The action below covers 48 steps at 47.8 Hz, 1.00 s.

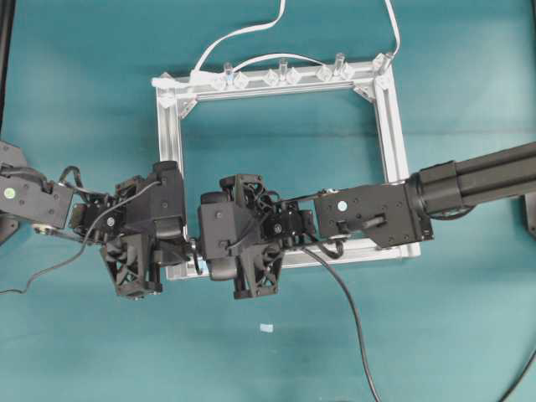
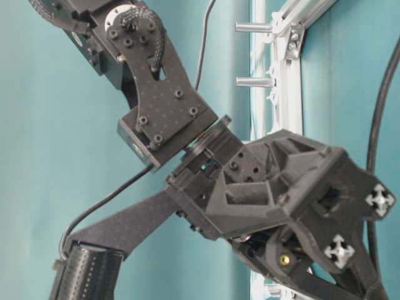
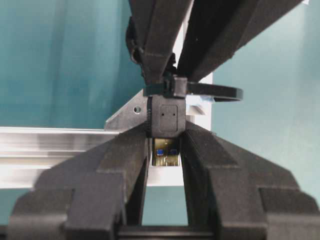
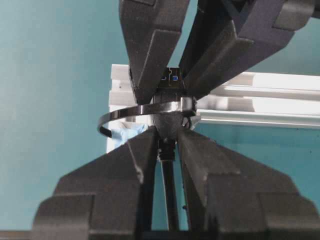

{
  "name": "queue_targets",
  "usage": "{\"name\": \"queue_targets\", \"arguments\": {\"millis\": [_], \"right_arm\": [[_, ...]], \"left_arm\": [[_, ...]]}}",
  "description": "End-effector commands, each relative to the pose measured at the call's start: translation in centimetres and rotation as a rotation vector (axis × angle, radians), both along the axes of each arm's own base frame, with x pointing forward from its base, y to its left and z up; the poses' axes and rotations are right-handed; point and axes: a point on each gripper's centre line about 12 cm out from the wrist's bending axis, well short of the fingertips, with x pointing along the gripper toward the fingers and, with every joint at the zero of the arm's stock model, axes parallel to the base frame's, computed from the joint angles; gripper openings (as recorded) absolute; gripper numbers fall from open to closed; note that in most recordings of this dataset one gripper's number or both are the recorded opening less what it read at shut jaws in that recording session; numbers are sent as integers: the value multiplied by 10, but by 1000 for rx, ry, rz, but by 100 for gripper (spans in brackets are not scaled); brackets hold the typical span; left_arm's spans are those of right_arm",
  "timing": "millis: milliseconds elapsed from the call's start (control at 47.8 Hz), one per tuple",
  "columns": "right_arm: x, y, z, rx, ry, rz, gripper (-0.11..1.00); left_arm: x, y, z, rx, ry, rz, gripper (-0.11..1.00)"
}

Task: Insert the wire through the string loop located on the left side.
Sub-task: 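Open the right gripper and pull the plug leftward with the left gripper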

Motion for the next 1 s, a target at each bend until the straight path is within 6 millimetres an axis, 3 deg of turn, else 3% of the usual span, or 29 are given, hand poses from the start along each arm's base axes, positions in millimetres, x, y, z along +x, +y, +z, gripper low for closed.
{"name": "queue_targets", "arguments": {"millis": [0, 398, 439, 607, 691, 983], "right_arm": [[4, 4, 19, 3, -47, 8, 17], [-1, 3, 10, -9, -4, 11, 18], [-1, 3, 10, -10, 0, 11, 24], [-4, 2, 7, -16, 32, 10, 74], [-4, 2, 7, -16, 32, 10, 90], [-4, 2, 7, -18, 32, 11, 92]], "left_arm": [[6, -1, 11, -3, -39, -4, 18], [8, -1, 13, -3, -45, -7, 18], [8, -1, 13, -3, -45, -5, 18], [8, -1, 13, -3, -45, -5, 18], [7, -1, 12, -4, -43, -6, 18], [8, -2, 14, -5, -48, -6, 18]]}}
